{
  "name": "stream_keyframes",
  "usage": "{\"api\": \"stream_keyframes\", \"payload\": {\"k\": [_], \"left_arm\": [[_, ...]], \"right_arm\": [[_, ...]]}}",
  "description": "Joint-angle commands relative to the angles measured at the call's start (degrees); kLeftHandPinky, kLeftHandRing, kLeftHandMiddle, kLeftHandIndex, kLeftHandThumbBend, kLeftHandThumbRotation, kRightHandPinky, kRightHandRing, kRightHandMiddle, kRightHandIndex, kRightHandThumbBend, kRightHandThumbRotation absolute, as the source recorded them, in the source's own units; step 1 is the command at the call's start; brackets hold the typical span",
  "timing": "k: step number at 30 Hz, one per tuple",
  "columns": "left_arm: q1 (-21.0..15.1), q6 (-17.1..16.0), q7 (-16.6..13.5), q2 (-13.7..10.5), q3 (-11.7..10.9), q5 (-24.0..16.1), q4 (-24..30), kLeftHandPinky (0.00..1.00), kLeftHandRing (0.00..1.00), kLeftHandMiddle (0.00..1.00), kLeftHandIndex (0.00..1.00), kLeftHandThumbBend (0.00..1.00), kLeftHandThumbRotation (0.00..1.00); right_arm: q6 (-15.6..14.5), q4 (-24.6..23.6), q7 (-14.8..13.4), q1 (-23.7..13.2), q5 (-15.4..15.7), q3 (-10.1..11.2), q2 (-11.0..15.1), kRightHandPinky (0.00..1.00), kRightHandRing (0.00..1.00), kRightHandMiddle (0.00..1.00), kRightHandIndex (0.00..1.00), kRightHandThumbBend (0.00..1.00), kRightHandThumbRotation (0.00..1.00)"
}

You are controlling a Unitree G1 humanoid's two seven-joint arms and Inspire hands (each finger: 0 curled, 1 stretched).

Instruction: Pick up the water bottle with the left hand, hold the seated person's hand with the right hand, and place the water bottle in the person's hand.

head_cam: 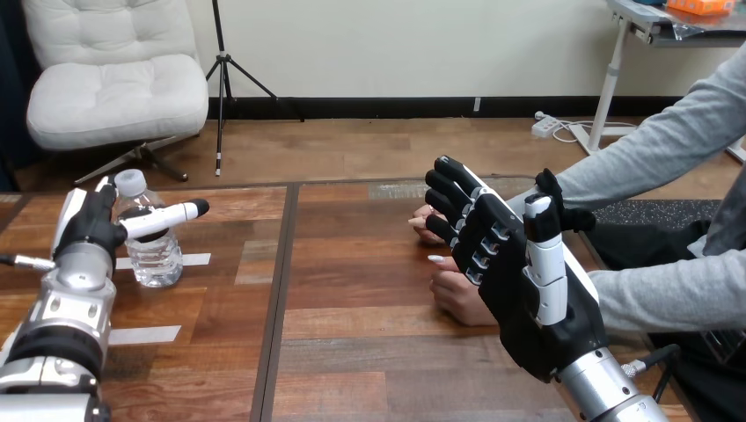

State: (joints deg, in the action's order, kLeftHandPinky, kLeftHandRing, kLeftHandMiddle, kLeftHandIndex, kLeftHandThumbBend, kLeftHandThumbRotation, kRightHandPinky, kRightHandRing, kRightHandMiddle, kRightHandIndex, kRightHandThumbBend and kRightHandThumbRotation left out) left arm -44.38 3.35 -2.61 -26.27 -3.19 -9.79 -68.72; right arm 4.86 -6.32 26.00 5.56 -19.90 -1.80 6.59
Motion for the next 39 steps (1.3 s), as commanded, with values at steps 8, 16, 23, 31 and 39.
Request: {"api": "stream_keyframes", "payload": {"k": [8,16,23,31,39], "left_arm": [[-6.81,2.59,-1.41,-1.16,1.14,-1.01,0.40,0.88,0.93,0.97,0.93,0.87,0.28],[-7.67,6.94,-4.99,-0.34,1.67,-1.58,1.59,0.73,0.82,0.86,0.81,0.87,0.21],[-8.67,9.95,-8.92,0.42,2.57,-2.44,0.82,0.67,0.78,0.81,0.78,0.88,0.11],[-9.01,11.73,-12.93,1.00,4.55,-4.57,0.73,0.60,0.73,0.77,0.76,0.88,0.02],[-8.63,11.55,-15.68,1.13,6.45,-6.89,0.86,0.49,0.62,0.66,0.65,0.84,0.00]], "right_arm": [[0.73,-3.65,0.04,-1.72,-0.82,0.09,-0.54,1.00,0.99,0.97,0.95,0.87,1.00],[0.75,-3.82,0.09,-1.58,-1.10,0.09,-0.63,1.00,0.99,0.97,0.95,0.87,1.00],[0.77,-3.94,-0.03,-1.48,-1.12,0.09,-0.69,1.00,0.99,0.97,0.95,0.87,1.00],[1.30,-3.84,0.22,-1.53,-1.15,0.12,-0.77,1.00,0.99,0.97,0.95,0.87,1.00],[1.32,-4.39,0.12,-1.25,-1.06,0.13,-0.73,1.00,0.99,0.97,0.95,0.87,1.00]]}}
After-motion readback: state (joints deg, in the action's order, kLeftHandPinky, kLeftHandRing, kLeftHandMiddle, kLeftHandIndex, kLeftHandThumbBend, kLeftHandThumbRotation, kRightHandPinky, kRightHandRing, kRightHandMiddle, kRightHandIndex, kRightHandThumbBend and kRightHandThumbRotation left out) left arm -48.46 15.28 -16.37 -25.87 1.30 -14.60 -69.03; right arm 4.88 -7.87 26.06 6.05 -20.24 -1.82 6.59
